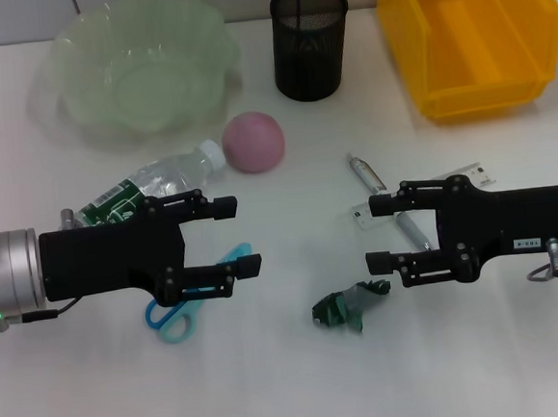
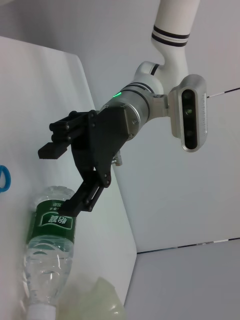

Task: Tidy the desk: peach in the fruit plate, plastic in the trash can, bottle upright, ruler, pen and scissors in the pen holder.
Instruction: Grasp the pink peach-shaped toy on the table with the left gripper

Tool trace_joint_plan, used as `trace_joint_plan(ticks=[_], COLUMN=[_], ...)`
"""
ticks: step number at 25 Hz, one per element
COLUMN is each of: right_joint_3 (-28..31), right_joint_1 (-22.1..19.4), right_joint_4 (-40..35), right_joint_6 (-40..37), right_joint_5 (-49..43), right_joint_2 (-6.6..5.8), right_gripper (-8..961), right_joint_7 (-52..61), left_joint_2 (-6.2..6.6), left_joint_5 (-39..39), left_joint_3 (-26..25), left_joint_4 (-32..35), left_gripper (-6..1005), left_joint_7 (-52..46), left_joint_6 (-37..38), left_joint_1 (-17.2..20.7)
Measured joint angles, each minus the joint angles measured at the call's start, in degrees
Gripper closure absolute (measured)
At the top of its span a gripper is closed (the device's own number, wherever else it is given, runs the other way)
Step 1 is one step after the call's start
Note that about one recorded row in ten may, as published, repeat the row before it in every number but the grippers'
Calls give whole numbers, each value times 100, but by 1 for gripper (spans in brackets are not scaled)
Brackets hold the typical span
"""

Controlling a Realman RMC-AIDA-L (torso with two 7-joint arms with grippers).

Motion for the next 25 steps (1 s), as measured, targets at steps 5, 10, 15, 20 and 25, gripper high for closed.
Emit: trace_joint_plan(ticks=[5, 10, 15, 20, 25], right_joint_3=[0, 0, 17, 39, 52], right_joint_1=[-11, -16, -7, -6, -7], right_joint_4=[0, 0, 0, 0, 0], right_joint_6=[-2, -11, -61, -78, -80], right_joint_5=[0, 0, 0, 0, 0], right_joint_2=[0, 0, 0, 0, -4], right_gripper=[193, 194, 194, 194, 195], right_joint_7=[0, 0, 0, 0, -22], left_joint_2=[0, 0, 0, 0, 13], left_joint_5=[0, 0, 0, -2, -11], left_joint_3=[0, 0, -9, -78, -326], left_joint_4=[0, 0, 1, 5, 36], left_gripper=[219, 221, 224, 227, 229], left_joint_7=[0, 0, 0, -12, -155], left_joint_6=[8, 13, 14, 23, 36], left_joint_1=[10, 16, 22, 20, -121])
